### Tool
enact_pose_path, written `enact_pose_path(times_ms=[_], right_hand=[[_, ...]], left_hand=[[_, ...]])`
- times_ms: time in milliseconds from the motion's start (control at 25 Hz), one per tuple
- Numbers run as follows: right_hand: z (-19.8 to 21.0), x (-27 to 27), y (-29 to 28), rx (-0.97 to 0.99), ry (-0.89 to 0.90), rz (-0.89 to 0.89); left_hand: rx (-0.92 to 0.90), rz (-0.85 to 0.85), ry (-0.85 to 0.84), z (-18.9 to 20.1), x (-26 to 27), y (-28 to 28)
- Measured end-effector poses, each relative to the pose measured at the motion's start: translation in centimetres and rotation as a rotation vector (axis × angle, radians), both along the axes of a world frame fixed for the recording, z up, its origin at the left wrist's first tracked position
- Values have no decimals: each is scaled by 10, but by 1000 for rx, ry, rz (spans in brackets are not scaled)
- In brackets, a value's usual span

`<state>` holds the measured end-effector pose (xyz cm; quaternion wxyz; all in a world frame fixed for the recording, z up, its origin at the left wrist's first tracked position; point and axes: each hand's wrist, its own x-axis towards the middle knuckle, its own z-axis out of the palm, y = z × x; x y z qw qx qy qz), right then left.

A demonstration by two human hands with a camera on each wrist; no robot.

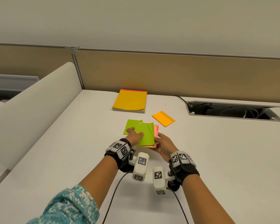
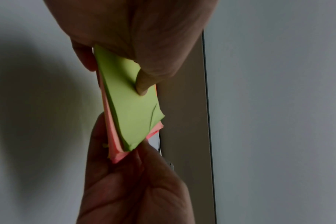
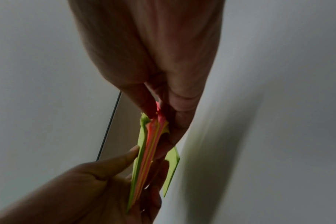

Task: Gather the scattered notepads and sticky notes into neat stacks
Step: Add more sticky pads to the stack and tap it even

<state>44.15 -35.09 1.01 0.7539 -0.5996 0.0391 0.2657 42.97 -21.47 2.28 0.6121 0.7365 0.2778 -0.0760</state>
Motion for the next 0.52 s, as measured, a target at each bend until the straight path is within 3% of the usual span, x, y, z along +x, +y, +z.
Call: enact_pose_path(times_ms=[80, 120, 240, 320, 520], right_hand=[[2, 2, 2, -56, -37, 44], [3, 6, 3, -198, -109, 68], [0, 32, -4, -972, -468, 151], [-2, 53, -11, -1317, -557, 234], [-9, 103, -15, -1425, -531, 377]], left_hand=[[-34, -42, 22, -7, 8, 11], [-44, -35, 12, -8, 10, 18], [-80, 66, -45, 0, 14, 33], [-61, 107, -60, 4, 21, 45], [-75, 162, -84, 12, 35, 67]])
